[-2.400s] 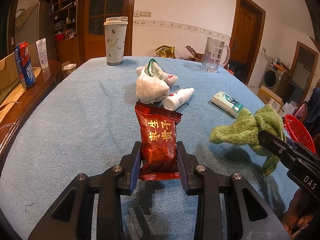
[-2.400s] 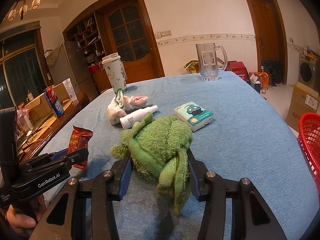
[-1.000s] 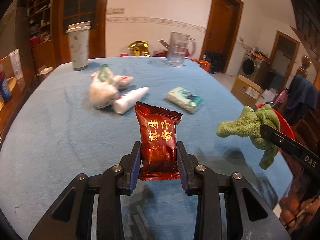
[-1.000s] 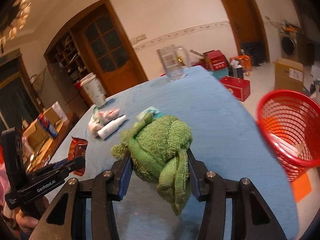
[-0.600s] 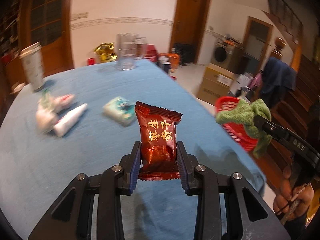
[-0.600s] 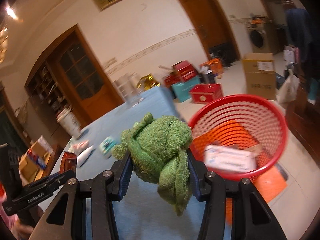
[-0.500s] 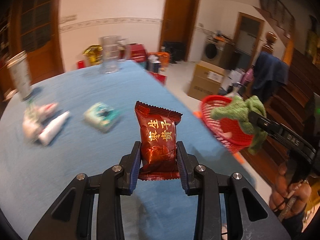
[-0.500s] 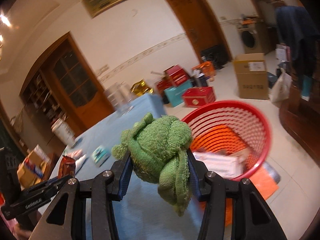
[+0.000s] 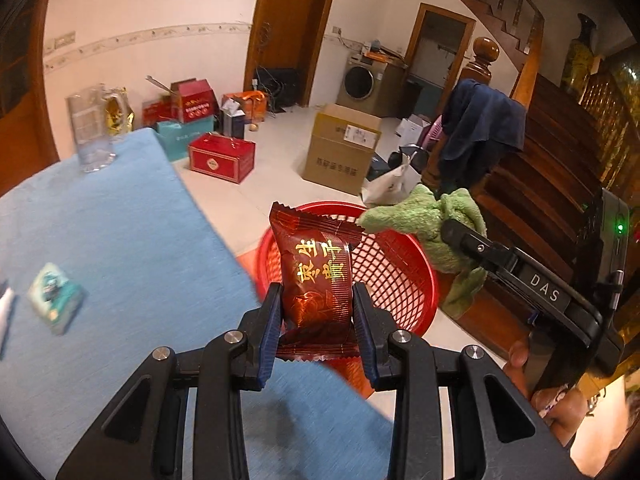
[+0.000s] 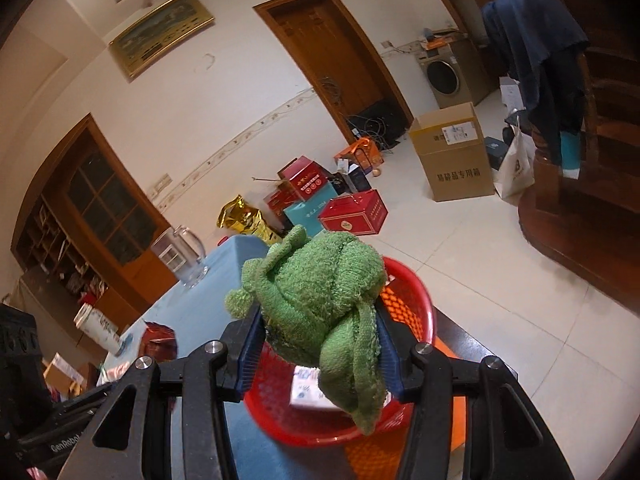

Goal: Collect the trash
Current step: 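Carry the packet and towel over the red wastebasket and open both tools, then move both open tools back over the table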

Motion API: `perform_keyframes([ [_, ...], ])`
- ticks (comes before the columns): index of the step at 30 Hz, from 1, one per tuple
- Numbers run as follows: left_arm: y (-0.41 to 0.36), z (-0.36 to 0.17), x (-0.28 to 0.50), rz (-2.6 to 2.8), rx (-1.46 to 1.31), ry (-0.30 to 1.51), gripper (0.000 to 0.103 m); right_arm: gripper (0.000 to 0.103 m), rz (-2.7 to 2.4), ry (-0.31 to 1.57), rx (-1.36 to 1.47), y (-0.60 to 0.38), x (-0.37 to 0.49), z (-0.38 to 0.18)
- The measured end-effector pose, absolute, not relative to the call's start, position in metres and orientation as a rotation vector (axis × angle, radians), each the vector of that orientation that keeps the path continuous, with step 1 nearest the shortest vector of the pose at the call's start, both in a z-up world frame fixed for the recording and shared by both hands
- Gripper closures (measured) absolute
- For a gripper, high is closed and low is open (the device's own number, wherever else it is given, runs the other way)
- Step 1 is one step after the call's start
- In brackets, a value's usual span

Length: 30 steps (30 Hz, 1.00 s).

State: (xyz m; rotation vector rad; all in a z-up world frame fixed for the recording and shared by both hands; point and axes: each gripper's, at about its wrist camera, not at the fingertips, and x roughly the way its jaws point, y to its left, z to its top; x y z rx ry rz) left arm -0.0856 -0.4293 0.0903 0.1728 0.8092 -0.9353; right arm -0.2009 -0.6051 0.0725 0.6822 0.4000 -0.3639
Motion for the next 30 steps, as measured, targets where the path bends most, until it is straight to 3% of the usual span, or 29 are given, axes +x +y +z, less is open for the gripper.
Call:
perform_keyframes([
  [7,-0.471,0.074,-0.073,-0.950,0.162,0.833,0.068,0.044,-0.366,0.413,0.722,-0.624,-0.183,0.063],
  [9,-0.479,0.071,-0.068,-0.945,0.156,0.852,0.037,0.037,-0.371,0.423,0.730,-0.628,-0.176,0.060],
  [10,-0.479,0.069,-0.066,-0.938,0.145,0.855,0.032,0.035,-0.370,0.422,0.735,-0.629,-0.175,0.060],
  [19,-0.421,0.079,-0.072,-0.904,0.131,0.820,0.030,0.033,-0.322,0.389,0.692,-0.601,-0.189,0.074],
  [30,-0.288,0.064,-0.065,-0.725,0.074,0.839,0.030,0.033,-0.071,0.526,0.575,-0.489,-0.138,0.070],
])
